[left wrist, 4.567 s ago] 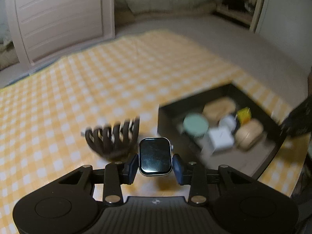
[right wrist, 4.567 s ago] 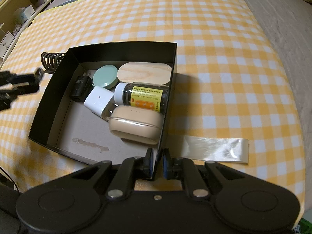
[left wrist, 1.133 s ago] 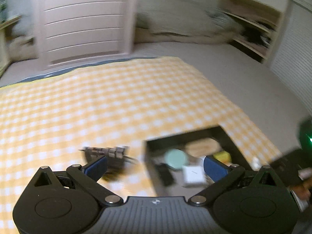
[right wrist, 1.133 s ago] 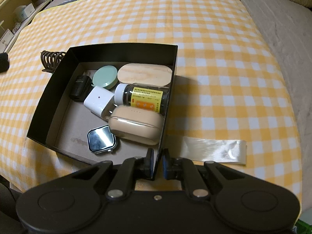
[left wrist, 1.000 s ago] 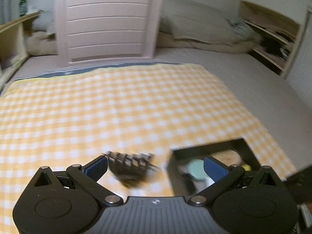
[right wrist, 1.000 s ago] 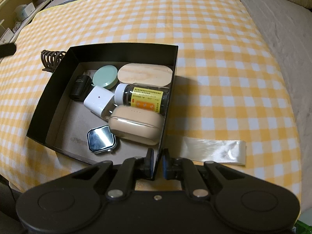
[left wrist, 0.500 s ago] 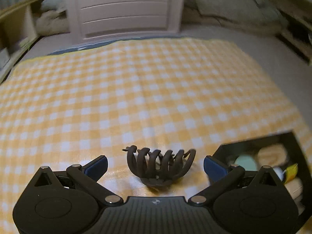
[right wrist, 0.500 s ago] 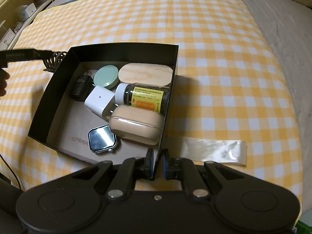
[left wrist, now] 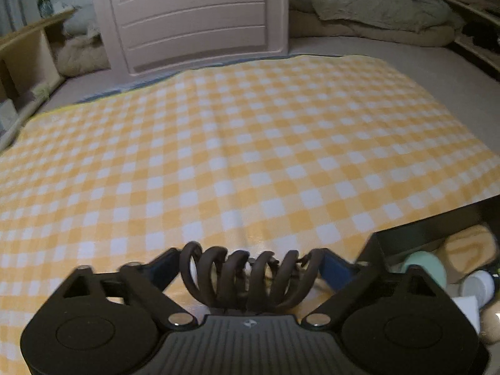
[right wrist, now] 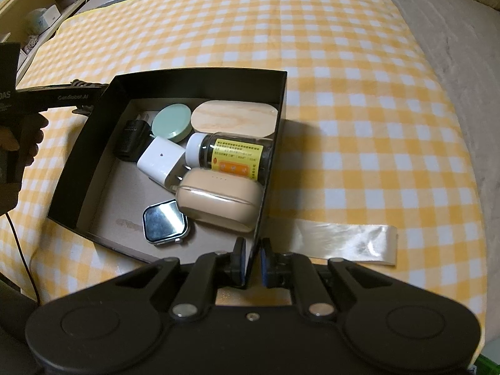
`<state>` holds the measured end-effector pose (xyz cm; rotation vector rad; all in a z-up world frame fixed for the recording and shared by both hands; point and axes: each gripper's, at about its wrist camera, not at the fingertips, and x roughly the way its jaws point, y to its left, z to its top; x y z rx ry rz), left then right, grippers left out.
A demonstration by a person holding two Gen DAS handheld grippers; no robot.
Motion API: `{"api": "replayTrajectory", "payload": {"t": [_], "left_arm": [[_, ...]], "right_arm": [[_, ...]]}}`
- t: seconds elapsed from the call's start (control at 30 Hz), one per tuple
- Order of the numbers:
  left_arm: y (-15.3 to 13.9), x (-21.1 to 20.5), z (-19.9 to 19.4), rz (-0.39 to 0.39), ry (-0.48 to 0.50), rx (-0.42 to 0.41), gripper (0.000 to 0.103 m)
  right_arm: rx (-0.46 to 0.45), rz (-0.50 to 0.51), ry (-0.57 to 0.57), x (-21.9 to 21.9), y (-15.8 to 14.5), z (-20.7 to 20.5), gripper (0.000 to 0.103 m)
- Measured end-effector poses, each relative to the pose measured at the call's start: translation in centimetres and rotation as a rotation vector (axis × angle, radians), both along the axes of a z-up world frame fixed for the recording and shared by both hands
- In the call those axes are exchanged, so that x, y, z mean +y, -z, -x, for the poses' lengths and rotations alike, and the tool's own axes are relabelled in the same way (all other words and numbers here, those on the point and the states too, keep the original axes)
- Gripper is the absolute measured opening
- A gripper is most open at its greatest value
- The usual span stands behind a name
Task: Organize rigid objects
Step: 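Move the left gripper to the dark coiled hair clip and close on it, then carry the coiled hair clip with the left gripper into the box and release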
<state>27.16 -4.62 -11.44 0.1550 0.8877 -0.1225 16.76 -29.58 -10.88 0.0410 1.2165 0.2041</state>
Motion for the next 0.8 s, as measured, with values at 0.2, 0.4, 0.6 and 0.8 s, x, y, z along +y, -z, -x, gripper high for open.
{"api": "replayTrajectory", "payload": {"t": [0.2, 0.4, 0.6, 0.8], "left_arm": [[-0.3, 0.2, 0.2, 0.023, 0.02, 0.006, 0.087], [-3.5, 1.9, 1.4, 0.061, 0.003, -0.076, 0.085], [-8.6, 2.1, 4.1, 0.111, 0.079, -0.213, 0.085], [-12.4, -0.8, 7.8, 0.156, 0.338, -0.247, 0.085]], "right_arm": [[-0.001, 0.001, 0.0, 0.0, 0.0, 0.0, 0.01], [0.0, 0.001, 0.0, 0.0, 0.0, 0.0, 0.01], [-0.002, 0.011, -0.002, 0.3, 0.1, 0.0, 0.01], [-0.002, 0.011, -0.002, 0.3, 0.1, 0.0, 0.01]]}}
